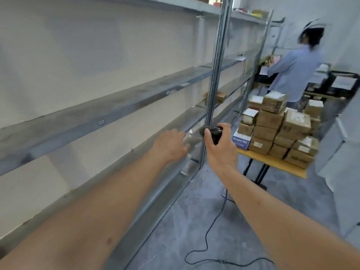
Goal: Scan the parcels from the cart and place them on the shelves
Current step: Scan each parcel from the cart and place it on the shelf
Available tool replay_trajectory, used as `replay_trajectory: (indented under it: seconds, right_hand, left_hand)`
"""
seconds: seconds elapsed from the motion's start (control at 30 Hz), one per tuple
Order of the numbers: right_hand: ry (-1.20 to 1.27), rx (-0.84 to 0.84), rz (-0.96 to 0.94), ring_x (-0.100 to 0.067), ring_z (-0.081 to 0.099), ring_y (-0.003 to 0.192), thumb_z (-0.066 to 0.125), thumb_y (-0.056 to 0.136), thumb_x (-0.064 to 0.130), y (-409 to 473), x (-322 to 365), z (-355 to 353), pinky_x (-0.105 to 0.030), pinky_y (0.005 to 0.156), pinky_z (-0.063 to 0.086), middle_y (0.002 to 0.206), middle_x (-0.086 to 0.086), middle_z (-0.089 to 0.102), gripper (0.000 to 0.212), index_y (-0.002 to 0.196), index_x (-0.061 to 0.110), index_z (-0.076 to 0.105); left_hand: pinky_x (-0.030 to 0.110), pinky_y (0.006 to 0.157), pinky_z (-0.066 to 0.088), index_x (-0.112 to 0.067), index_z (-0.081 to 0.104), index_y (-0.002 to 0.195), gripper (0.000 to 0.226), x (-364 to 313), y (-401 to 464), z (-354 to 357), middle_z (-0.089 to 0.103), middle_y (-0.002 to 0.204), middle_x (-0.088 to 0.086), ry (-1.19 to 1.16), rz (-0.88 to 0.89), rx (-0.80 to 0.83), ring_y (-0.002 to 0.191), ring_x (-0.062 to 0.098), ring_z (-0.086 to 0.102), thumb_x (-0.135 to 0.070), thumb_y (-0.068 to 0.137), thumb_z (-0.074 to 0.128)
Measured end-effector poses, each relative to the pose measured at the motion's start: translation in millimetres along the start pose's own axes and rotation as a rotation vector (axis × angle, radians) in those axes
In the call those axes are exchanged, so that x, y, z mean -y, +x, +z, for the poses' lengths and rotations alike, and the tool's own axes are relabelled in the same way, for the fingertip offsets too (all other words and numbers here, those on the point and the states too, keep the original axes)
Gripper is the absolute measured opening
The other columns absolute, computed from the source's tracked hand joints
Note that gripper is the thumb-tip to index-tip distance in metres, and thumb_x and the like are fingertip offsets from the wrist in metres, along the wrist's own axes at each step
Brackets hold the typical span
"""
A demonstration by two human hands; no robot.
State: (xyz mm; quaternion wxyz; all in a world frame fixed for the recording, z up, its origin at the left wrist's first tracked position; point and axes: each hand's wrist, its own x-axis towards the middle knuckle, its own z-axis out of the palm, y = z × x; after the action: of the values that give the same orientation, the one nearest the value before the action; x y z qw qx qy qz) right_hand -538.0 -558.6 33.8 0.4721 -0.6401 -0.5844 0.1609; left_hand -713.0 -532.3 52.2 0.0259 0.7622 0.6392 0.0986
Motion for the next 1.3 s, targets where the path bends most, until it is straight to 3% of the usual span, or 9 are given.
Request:
replay_trajectory:
  seconds: [0.17, 0.37, 0.63, 1.0, 1.13, 1.3]
  right_hand:
    - [-0.042, -0.142, 0.089, -0.026, 0.065, 0.088, 0.049, 0.104, 0.061, 37.1, -37.6, -37.9, -0.043, 0.071, 0.056, 0.099, 0.002, 0.066, 0.041, 0.134, 0.034, 0.041]
    - [-0.119, -0.249, 0.179, -0.024, 0.065, 0.089, 0.048, 0.104, 0.060, 65.6, -93.1, -93.7, -0.040, 0.070, 0.052, 0.103, 0.002, 0.066, 0.042, 0.136, 0.034, 0.041]
    - [-0.143, -0.430, 0.296, -0.021, 0.063, 0.095, 0.049, 0.104, 0.058, 119.9, -184.2, -188.3, -0.038, 0.075, 0.046, 0.107, 0.007, 0.064, 0.040, 0.135, 0.034, 0.042]
    - [-0.171, -0.379, 0.392, -0.020, 0.065, 0.093, 0.048, 0.105, 0.057, 197.9, -323.3, -309.8, -0.039, 0.077, 0.052, 0.106, 0.007, 0.066, 0.037, 0.133, 0.034, 0.040]
    - [-0.178, -0.377, 0.430, -0.024, 0.066, 0.095, 0.048, 0.105, 0.057, 227.4, -364.4, -334.6, -0.045, 0.081, 0.057, 0.107, 0.004, 0.065, 0.037, 0.132, 0.034, 0.039]
    - [-0.186, -0.375, 0.488, -0.026, 0.067, 0.092, 0.048, 0.104, 0.058, 273.5, -415.1, -352.5, -0.048, 0.079, 0.059, 0.106, 0.003, 0.066, 0.035, 0.130, 0.036, 0.038]
  left_hand:
    - [0.047, 0.101, 0.050, -0.018, 0.062, 0.131, 0.050, -46.4, 62.3, 16.1, 0.061, 0.132, 0.008, -0.029, 0.174, 0.017, 0.124, 0.034, 0.058, -0.054, 0.098, 0.053]
    - [0.049, 0.109, 0.047, -0.020, 0.055, 0.145, 0.059, -130.1, 119.0, 38.1, 0.055, 0.146, 0.007, -0.035, 0.329, 0.044, 0.133, 0.032, 0.052, -0.057, 0.100, 0.051]
    - [0.052, 0.104, 0.050, -0.020, 0.055, 0.143, 0.057, -267.9, 185.7, 83.4, 0.054, 0.144, 0.006, -0.040, 0.459, 0.124, 0.131, 0.033, 0.051, -0.058, 0.100, 0.050]
    - [0.053, 0.102, 0.051, -0.024, 0.052, 0.148, 0.059, -463.7, 265.3, 151.6, 0.054, 0.143, 0.006, -0.080, 0.462, 0.198, 0.131, 0.033, 0.053, -0.057, 0.100, 0.049]
    - [0.052, 0.107, 0.048, -0.023, 0.048, 0.153, 0.061, -510.2, 290.2, 177.2, 0.051, 0.152, 0.006, -0.077, 0.476, 0.235, 0.139, 0.031, 0.048, -0.056, 0.101, 0.050]
    - [0.052, 0.104, 0.049, -0.021, 0.053, 0.145, 0.057, -553.4, 336.8, 214.6, 0.053, 0.144, 0.007, -0.053, 0.482, 0.305, 0.134, 0.032, 0.050, -0.056, 0.101, 0.050]
